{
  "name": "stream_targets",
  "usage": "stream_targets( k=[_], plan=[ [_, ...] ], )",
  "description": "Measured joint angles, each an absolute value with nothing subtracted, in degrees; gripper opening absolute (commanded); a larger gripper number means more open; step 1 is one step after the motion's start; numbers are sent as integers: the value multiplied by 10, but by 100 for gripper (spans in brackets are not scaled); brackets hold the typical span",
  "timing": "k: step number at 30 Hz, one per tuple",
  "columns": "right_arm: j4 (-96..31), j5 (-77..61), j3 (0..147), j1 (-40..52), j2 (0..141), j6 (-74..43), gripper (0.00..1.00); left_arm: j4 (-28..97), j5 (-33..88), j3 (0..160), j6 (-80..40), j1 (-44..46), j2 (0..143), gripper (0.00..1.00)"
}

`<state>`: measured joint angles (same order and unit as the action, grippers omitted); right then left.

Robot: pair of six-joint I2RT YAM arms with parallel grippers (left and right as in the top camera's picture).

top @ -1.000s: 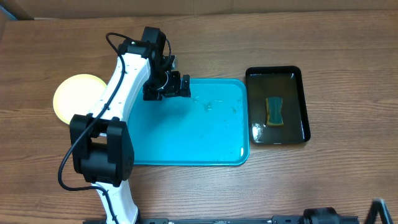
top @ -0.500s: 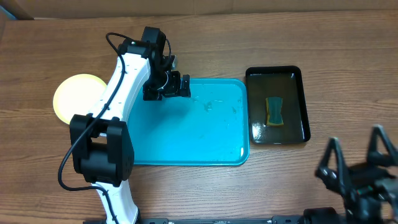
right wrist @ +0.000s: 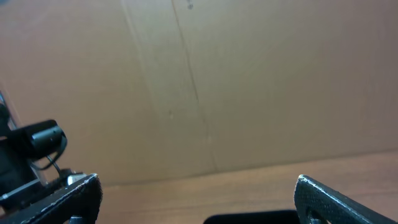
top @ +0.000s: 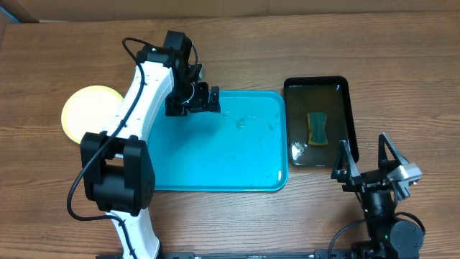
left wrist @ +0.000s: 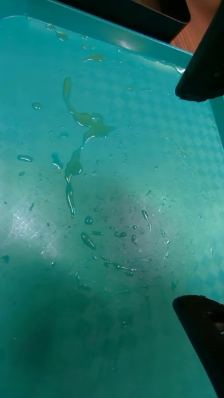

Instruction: Clean dirty plates on tray and stack at the side

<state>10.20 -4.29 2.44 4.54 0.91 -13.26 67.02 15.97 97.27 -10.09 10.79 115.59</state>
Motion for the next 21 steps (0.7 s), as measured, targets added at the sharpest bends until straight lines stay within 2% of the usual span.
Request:
stream_targets(
  k=[4,11,21],
  plan=[
    [80,-43,13,45,9,-133,100,670,160,973,-101,108,1156,100],
    [-45,-43,11,45,9,-133,100,670,159,973,-101,108,1156,100],
    [-47,-43,11,45,8,-133,100,670,160,973,-101,108,1156,100]
  ],
)
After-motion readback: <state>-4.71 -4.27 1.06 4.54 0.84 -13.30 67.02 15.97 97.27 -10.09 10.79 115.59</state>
